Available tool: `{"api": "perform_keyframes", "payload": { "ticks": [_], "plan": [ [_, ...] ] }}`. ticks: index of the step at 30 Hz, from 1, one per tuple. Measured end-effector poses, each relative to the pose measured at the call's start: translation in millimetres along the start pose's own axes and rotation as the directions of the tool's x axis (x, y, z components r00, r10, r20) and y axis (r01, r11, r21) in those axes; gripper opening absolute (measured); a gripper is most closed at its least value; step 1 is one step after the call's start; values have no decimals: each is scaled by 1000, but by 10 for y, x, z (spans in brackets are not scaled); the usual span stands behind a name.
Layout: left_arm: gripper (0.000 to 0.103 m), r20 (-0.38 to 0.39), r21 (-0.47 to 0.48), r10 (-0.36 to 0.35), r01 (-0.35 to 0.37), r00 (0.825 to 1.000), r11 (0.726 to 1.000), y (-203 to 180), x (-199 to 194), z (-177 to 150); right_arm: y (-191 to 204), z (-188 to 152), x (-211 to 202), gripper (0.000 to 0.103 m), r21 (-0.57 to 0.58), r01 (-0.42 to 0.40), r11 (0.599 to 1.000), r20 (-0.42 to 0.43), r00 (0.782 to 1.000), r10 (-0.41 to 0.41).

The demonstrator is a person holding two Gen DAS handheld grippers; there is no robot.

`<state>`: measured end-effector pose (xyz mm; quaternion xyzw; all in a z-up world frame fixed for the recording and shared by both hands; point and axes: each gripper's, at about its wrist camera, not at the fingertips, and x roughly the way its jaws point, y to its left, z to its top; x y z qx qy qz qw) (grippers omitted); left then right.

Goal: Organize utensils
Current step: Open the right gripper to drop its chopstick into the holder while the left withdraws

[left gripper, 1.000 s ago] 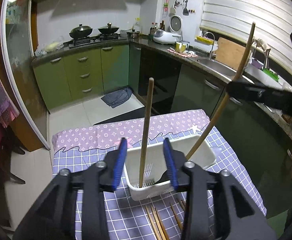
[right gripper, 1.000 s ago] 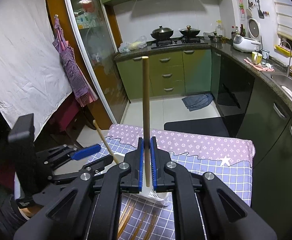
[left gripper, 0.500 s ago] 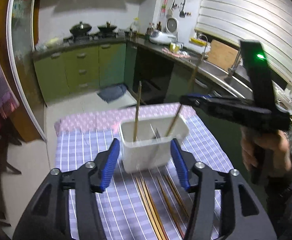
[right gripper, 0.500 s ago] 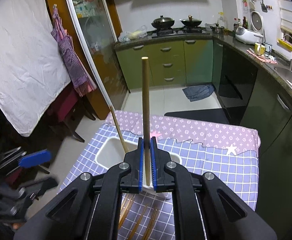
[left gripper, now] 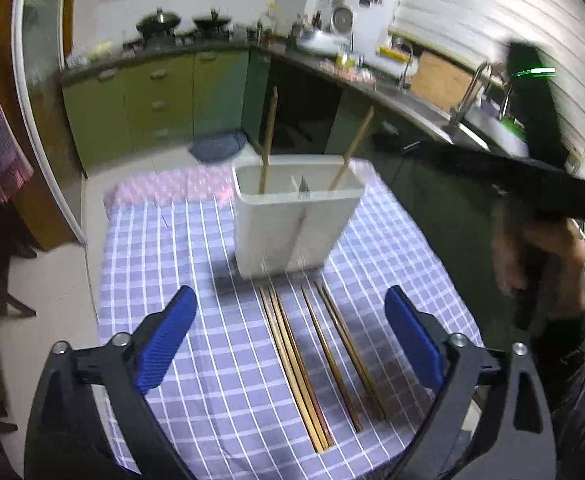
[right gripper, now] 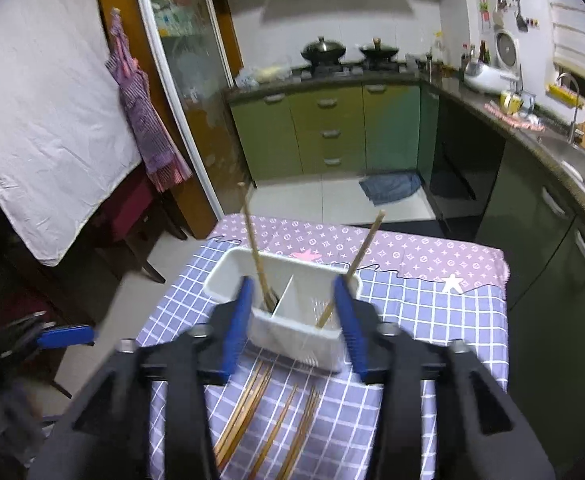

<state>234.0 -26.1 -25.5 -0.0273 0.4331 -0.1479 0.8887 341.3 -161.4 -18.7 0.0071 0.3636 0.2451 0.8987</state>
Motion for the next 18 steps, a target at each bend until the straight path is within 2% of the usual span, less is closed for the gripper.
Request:
{"api": "perform_keyframes", "payload": {
  "ticks": [3, 5, 8, 11, 13, 14, 17, 18],
  "plan": [
    [92, -111, -17, -6, 4, 994, 1000, -22, 277, -81, -32, -302, -263, 59, -17, 8, 1000, -13, 1000, -8],
    [92, -212, -60, -25, 13, 977, 998, 0, 531, -152, -87, -507, -299, 62, -15, 12, 1000, -55, 998, -13],
    [91, -308, -115, -47, 12, 950, 993, 57, 835, -239, -239, -879, -235, 62, 3, 34, 999, -143, 989, -34],
    [72, -391, -141, -39, -18, 920, 990, 86, 1132, -333, -448, -1253, -73, 62, 32, 56, 998, -241, 970, -47],
    [57, -419, -143, -31, -32, 907, 989, 100, 1261, -381, -567, -1427, 6, 62, 58, 58, 997, -283, 958, -39],
    [55, -437, -143, -17, -51, 899, 988, 110, 1337, -403, -631, -1508, 44, 62, 74, 59, 996, -302, 953, -34],
    [42, -466, -118, 18, -83, 885, 990, 71, 1482, -440, -730, -1636, 114, 62, 97, 62, 993, -327, 945, -27],
    [34, -481, -111, 27, -91, 876, 990, 60, 1537, -456, -733, -1643, 124, 62, 100, 62, 993, -329, 944, -26]
  ]
}}
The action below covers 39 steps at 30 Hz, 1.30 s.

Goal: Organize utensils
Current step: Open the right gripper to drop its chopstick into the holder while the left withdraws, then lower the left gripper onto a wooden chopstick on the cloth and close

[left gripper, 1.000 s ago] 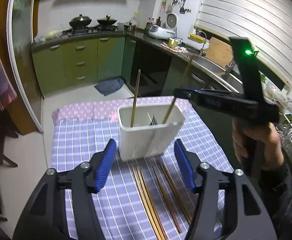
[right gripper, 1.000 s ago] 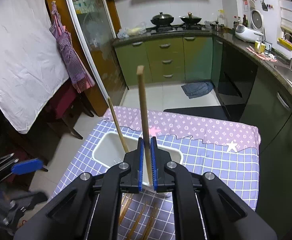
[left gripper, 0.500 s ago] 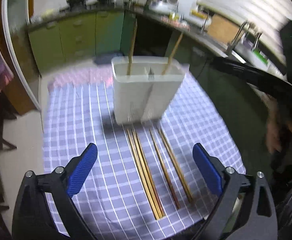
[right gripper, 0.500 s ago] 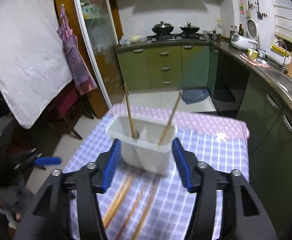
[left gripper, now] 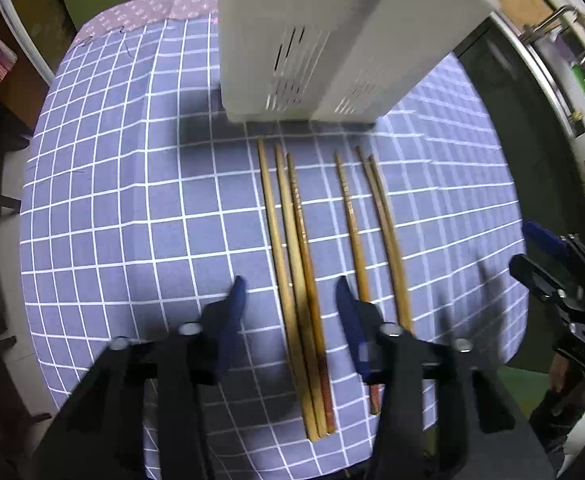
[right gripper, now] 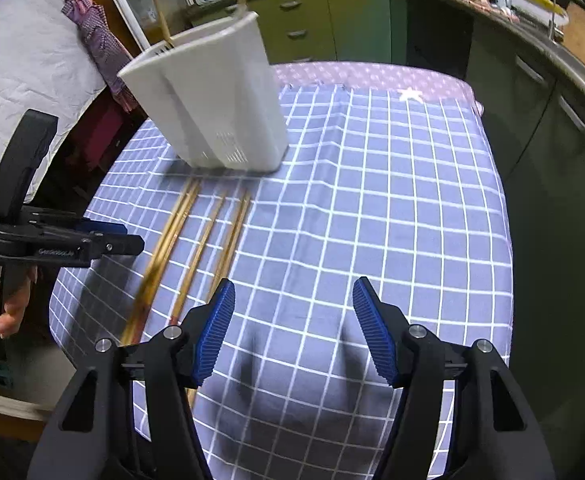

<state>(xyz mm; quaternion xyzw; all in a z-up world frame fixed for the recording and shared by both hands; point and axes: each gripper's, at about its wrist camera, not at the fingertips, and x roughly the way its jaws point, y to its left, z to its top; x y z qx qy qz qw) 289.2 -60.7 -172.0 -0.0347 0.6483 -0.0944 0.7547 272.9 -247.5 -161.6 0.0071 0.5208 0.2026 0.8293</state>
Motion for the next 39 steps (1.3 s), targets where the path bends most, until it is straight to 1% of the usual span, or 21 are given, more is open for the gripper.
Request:
{"api": "perform_keyframes", "payload": {
  "ticks": [1, 4, 6, 11, 16, 19, 21, 27, 32, 36, 39],
  "plan": [
    [29, -11, 4, 11, -11, 1000, 1000, -11, 43, 9, -8, -5, 14, 62, 1, -2, 1000, -3, 1000, 2],
    [22, -20, 14, 59, -58, 998, 998, -25, 129, 51, -29, -20, 52, 62, 3, -10, 1000, -10, 1000, 10],
    [20, -18, 25, 88, -88, 996, 996, -41, 164, 80, -31, -6, 83, 62, 1, -13, 1000, -15, 1000, 13],
    [19, -29, 32, 111, -110, 993, 993, -89, 229, 152, -6, 39, 147, 62, 0, -20, 1000, -22, 1000, 20],
    [18, -54, 40, 103, -101, 993, 994, -151, 335, 220, 32, 57, 199, 62, -7, -21, 1000, -35, 999, 21],
    [14, -67, 40, 102, -100, 993, 994, -188, 393, 243, 66, 64, 225, 62, -16, -15, 1000, -45, 999, 14],
    [14, -75, 36, 100, -97, 992, 995, -210, 437, 250, 97, 73, 246, 62, -26, -7, 1000, -54, 999, 6],
    [11, -90, 29, 119, -117, 989, 993, -241, 525, 240, 168, 126, 303, 62, -39, 4, 999, -84, 996, -8],
    [8, -78, 21, 134, -133, 988, 991, -270, 547, 227, 192, 213, 374, 62, -33, 6, 999, -132, 991, -10],
    [7, -63, 8, 119, -118, 991, 993, -233, 530, 226, 248, 267, 403, 62, -42, 8, 999, -156, 988, -15],
    [7, -17, 5, 102, -102, 995, 995, -136, 431, 184, 310, 306, 429, 62, -43, -3, 999, -179, 984, -4]
  ]
}}
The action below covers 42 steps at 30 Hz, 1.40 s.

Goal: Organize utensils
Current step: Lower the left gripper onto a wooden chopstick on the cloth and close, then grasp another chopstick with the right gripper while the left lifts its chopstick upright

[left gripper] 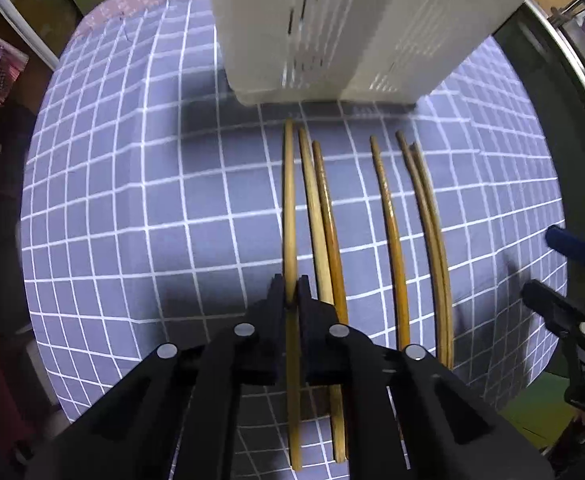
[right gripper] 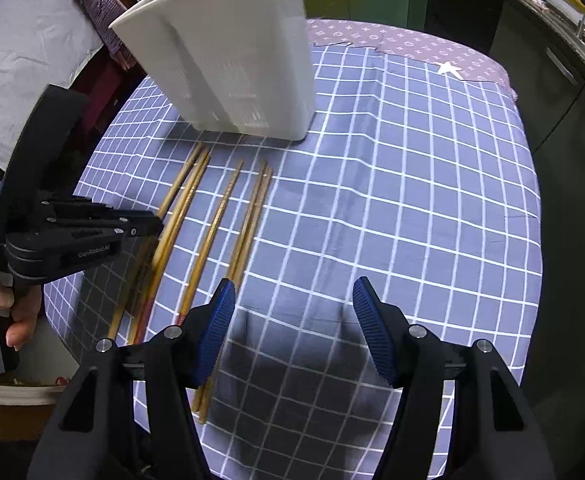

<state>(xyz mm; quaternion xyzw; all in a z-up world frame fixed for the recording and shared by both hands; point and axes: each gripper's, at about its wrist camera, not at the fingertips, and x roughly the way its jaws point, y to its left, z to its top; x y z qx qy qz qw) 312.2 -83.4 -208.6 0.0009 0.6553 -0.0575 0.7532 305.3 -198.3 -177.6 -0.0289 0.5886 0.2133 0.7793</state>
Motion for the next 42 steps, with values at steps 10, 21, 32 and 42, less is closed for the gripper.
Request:
{"api": "perform_keyframes", "payload": {
  "ticks": [10, 21, 32, 42],
  "plan": [
    [7, 302, 37, -22, 12, 953, 999, 88, -875, -358, 243, 176, 287, 27, 4, -36, 999, -128, 991, 36],
    [7, 506, 61, -13, -21, 862, 998, 165, -1302, -751, 399, 336, 603, 14, 1, 18, 1000, -185, 983, -17],
    [7, 521, 83, -29, -17, 853, 996, 168, -1352, -899, 452, 352, 722, 14, 8, 53, 999, -210, 976, -50],
    [7, 522, 95, -26, -28, 853, 995, 148, -1352, -919, 558, 410, 790, 14, -1, 101, 995, -228, 969, -98]
  ]
}}
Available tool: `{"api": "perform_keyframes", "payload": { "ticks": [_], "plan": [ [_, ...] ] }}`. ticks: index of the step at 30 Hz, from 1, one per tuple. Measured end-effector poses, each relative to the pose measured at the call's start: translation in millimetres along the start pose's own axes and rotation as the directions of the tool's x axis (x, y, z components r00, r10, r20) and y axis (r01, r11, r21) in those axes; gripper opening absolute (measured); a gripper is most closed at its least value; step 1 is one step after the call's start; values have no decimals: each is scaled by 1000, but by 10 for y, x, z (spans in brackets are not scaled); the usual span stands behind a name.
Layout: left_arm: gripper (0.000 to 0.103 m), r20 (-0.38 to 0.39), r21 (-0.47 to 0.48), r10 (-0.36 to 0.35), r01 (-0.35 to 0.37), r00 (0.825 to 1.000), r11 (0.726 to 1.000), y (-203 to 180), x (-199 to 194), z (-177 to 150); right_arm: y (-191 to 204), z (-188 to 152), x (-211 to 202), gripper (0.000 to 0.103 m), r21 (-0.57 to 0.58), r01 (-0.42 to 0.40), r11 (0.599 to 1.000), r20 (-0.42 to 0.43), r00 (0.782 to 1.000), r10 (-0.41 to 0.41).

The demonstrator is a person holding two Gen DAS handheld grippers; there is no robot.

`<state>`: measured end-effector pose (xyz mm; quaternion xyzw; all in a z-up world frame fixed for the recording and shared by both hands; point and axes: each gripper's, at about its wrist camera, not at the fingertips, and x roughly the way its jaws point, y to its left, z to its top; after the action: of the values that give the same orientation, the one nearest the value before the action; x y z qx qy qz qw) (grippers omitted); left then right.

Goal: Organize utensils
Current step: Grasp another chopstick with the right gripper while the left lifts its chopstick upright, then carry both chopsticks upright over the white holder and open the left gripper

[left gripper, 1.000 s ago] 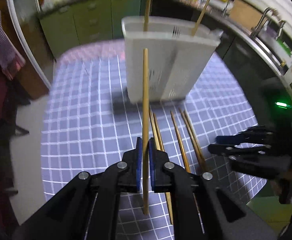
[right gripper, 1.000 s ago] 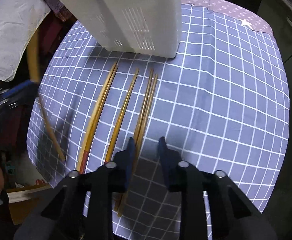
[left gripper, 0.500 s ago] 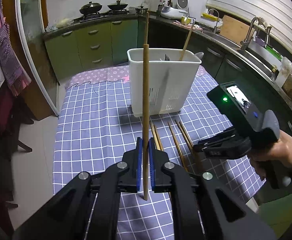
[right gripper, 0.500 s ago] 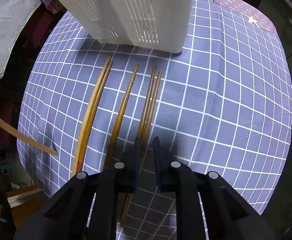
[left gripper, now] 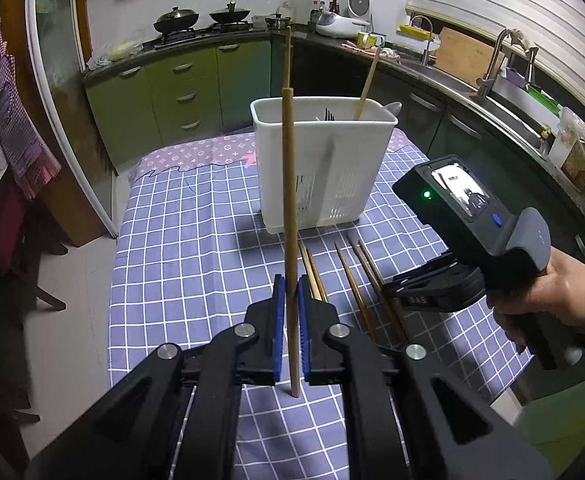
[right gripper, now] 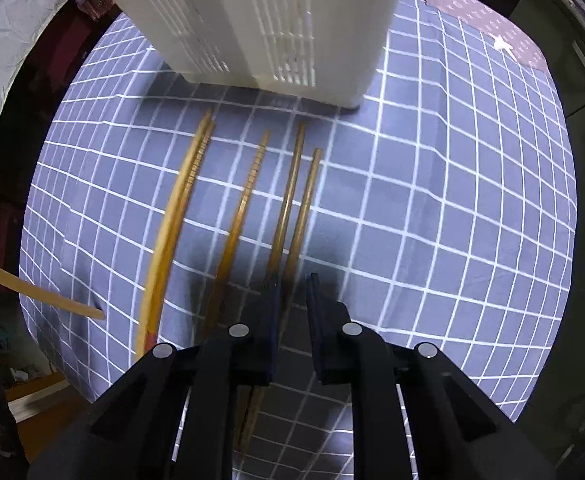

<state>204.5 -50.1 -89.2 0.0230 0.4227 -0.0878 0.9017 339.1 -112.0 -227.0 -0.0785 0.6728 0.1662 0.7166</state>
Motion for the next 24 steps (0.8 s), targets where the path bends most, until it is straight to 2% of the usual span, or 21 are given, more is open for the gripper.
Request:
{"api": "perform_keyframes", "payload": {
  "ticks": [5, 9, 16, 20, 24],
  "plan": [
    [7, 0, 6, 1, -1, 1000, 1000, 7, 1, -8, 3, -3, 20, 14, 10, -12, 1000, -9, 1000, 13],
    [7, 0, 12, 3, -3, 1000, 1000, 5, -4, -19, 101, 44, 58, 14, -18, 14, 1000, -9, 1000, -14],
    [7, 0, 12, 5, -5, 1000, 1000, 33, 5, -8, 46, 7, 36, 7, -4, 14, 1000, 9, 1000, -14],
    [7, 2, 17, 1, -1, 1000, 1000, 26, 5, -11, -56, -72, -81, 7, 13, -30, 999, 52, 998, 29],
    [7, 1, 20, -9, 9, 1000, 1000, 23, 0, -10, -166, -230, -395, 7, 7, -80, 997, 135, 988, 79]
  ]
}}
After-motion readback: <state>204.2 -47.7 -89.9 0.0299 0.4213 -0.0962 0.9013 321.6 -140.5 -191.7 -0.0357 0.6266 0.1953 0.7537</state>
